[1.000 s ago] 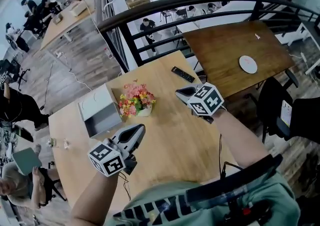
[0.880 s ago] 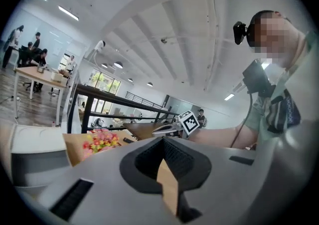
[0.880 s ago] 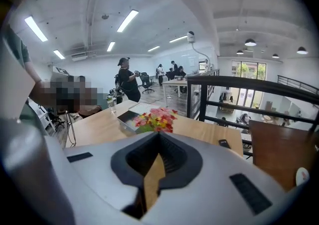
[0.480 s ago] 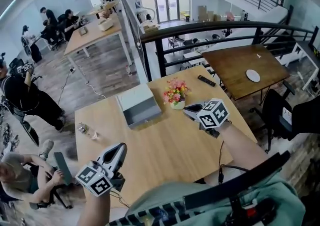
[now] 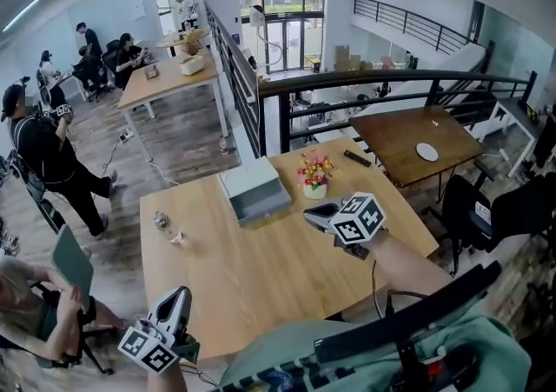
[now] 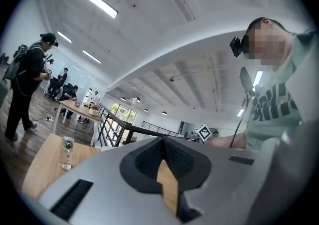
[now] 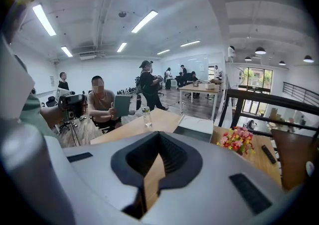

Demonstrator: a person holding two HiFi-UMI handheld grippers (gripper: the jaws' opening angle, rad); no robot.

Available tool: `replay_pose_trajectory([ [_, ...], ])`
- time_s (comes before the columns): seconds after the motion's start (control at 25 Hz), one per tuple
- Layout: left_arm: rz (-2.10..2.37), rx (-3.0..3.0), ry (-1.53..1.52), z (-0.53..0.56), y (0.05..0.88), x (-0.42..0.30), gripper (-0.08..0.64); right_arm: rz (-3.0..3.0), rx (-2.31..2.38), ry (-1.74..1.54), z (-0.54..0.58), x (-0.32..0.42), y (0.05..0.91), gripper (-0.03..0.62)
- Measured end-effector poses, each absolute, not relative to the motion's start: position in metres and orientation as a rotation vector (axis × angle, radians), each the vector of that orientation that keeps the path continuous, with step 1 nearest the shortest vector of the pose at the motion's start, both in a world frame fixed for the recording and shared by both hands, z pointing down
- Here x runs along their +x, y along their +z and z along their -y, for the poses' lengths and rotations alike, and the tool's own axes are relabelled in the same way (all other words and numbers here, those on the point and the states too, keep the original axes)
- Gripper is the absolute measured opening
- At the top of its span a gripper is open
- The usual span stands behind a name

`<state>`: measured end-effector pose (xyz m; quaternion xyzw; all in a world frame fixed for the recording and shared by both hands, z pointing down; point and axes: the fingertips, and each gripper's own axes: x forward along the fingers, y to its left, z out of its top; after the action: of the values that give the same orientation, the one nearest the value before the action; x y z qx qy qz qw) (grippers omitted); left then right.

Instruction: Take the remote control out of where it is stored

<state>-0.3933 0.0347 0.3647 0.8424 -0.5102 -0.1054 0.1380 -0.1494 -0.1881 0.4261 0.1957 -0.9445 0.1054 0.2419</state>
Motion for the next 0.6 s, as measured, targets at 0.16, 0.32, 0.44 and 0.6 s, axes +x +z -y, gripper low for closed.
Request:
replay_pose_trajectory([
  [0.16,1.484,2.376,-0.398,-0.057,0.379,-0.407,0.003,2.601,0.501,0.229,0.166,-0.156,0.412,0.006],
  [0.32,1.519,2.36,-0.388,-0.065,0.379,-0.395,0.003,2.664,0.466,0.221,0.153,-0.144,0.398,0.006],
  [0.44,1.548,2.377,-0.357,-0.059,0.368,-0.374,0.003,2.731,0.437,0.231,0.152,-0.13,0.392,0.006],
  [0.6,1.547,2.356,-0.372,-0.05,0.367,-0.314,0.003,2.78,0.368,0.265,0.141,-0.092,0.398,0.006],
])
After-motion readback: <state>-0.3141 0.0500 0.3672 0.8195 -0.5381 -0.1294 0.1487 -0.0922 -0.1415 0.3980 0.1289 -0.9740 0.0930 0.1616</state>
